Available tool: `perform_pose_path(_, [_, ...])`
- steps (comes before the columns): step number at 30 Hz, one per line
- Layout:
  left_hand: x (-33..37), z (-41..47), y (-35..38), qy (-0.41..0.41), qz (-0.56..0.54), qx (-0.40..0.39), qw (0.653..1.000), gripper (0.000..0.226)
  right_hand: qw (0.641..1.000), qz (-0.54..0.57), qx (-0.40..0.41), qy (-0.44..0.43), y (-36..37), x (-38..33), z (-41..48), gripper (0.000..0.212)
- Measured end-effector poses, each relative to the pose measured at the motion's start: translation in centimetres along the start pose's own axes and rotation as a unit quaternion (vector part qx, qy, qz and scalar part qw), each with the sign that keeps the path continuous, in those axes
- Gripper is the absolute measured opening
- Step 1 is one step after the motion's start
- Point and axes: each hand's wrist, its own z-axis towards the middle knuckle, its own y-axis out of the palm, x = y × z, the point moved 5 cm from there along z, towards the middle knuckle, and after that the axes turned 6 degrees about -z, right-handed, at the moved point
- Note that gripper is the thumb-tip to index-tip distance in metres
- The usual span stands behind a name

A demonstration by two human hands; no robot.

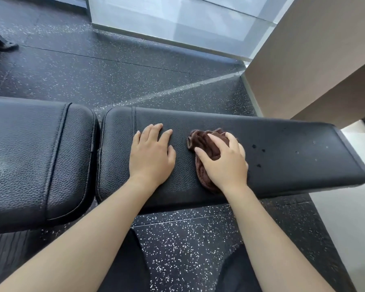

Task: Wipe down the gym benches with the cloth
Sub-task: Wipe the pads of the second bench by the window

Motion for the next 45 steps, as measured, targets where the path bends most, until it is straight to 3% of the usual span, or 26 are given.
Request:
perform_pose_path(4, [0.0,0.1,0.0,-0.004,0.002,0.008,1.000,0.047,0.998,0.019,0.039,0.034,0.3,-0.5,-0.1,0.048])
perform_pose_path(11, [0.3,0.2,0.3,-0.008,0.017,0.006,1.000,0.046,0.999,0.043,0.001,-0.020,0.1,-0.2,3.9,0.040])
perform_pose_path(18, [3.0,0.0,1.9,-0.120,0.017,0.031,0.992,0.046,0.991,0.064,0.006,-0.115,-1.2,6.1,2.6,0.031])
perform_pose_path(22, [5.3,-0.5,3.5,-0.162,0.057,0.047,0.984,0.052,0.988,0.059,-0.052,-0.132,-2.3,7.5,7.9,0.035])
perform_pose_path(25, [7.1,-0.9,4.2,-0.188,0.053,0.045,0.980,0.052,0.979,0.058,-0.070,-0.181,-2.4,8.3,7.1,0.034])
perform_pose_path(30, [10.0,-0.3,6.1,-0.157,0.045,0.035,0.986,0.048,0.978,0.056,-0.018,-0.201,-2.4,10.7,4.0,0.031])
perform_pose_path(37, [9.8,-0.7,6.5,-0.135,0.081,0.037,0.987,0.048,0.979,0.051,-0.071,-0.183,-2.4,7.9,9.1,0.035])
perform_pose_path(45, [10.0,-0.4,6.4,-0.128,0.077,0.079,0.986,0.047,0.981,0.053,-0.027,-0.184,-1.9,8.9,7.8,0.030])
